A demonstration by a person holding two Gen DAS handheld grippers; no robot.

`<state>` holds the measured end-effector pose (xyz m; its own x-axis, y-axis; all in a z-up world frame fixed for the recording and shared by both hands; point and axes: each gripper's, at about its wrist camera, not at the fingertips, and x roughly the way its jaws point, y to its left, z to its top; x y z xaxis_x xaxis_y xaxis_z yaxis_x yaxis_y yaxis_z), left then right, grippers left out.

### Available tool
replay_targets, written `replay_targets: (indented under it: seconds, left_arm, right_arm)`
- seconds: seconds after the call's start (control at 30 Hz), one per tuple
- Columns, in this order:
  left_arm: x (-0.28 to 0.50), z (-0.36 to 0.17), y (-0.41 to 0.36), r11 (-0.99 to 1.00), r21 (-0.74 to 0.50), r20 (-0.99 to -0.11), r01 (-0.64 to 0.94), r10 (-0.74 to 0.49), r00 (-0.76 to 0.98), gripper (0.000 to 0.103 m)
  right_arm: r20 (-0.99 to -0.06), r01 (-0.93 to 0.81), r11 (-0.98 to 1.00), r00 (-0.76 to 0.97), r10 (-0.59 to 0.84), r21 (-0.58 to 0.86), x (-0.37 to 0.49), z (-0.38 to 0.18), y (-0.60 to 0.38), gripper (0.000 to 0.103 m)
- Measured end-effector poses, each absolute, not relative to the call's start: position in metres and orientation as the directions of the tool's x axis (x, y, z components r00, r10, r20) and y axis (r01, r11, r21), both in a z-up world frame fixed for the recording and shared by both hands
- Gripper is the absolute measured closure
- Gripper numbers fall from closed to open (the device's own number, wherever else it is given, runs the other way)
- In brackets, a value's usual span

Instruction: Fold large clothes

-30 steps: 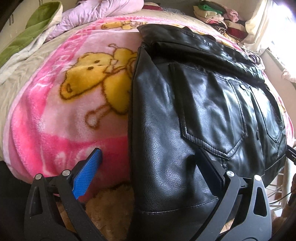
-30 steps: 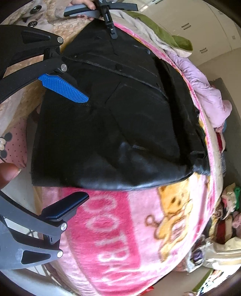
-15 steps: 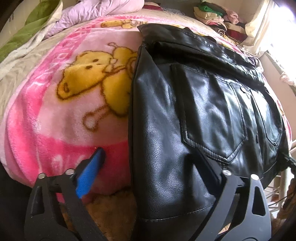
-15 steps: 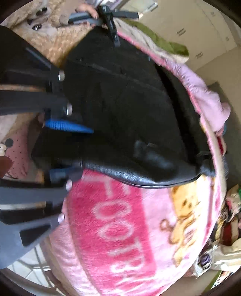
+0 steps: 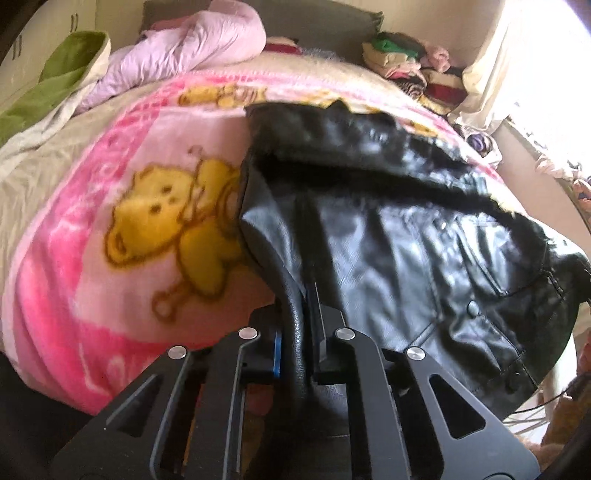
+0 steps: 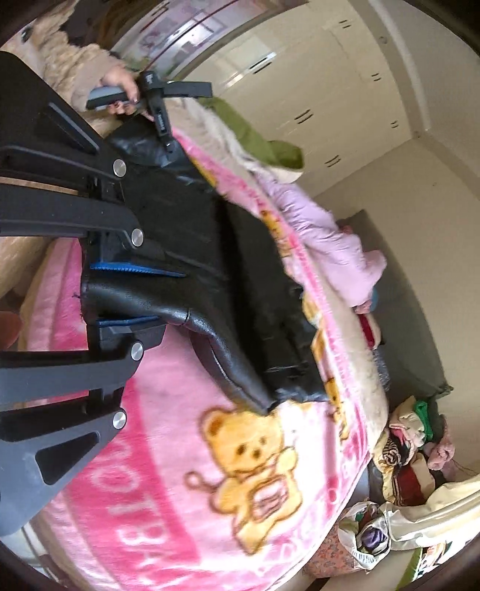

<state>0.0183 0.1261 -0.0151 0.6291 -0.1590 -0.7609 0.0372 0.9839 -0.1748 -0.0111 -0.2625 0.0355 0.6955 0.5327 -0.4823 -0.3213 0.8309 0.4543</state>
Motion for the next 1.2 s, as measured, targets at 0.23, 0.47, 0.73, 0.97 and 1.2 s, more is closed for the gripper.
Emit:
replay_targets:
  seconds: [0.23, 0.47, 0.73, 0.97, 1.2]
  left_arm:
    - [0.034, 0.02, 0.127, 0.981, -0.188, -0.709, 0.047, -0.169, 0.685, 0.099]
    - [0.054, 0.045, 0.128, 0.979, -0.201, -0.677, 0.047, -0.173, 0.715, 0.098]
    - [0.081, 0.057, 0.129, 0.974, -0.222, -0.663, 0.042, -0.182, 0.726, 0.097]
    - [0.104, 0.062, 0.128, 0.972, -0.232, -0.664, 0.035, -0.185, 0.724, 0.096]
    - [0.125, 0.066, 0.126, 0.97, -0.242, -0.667, 0.033, -0.191, 0.72, 0.095]
  right_arm:
    - [-0.416, -0.318, 0.816, 0.736, 0.534, 0.483, 0.01, 0.062, -0.271, 0.087]
    - [-0.361, -0.304, 0.788, 0.761, 0.539, 0.536, 0.033, 0.077, -0.278, 0.087]
    - [-0.343, -0.29, 0.789, 0.781, 0.522, 0.541, 0.063, 0.088, -0.279, 0.087]
    - [-0.337, -0.263, 0.781, 0.791, 0.511, 0.567, 0.093, 0.092, -0.281, 0.087]
    - [-0.346, -0.24, 0.792, 0.801, 0.488, 0.562, 0.117, 0.094, -0.282, 0.087]
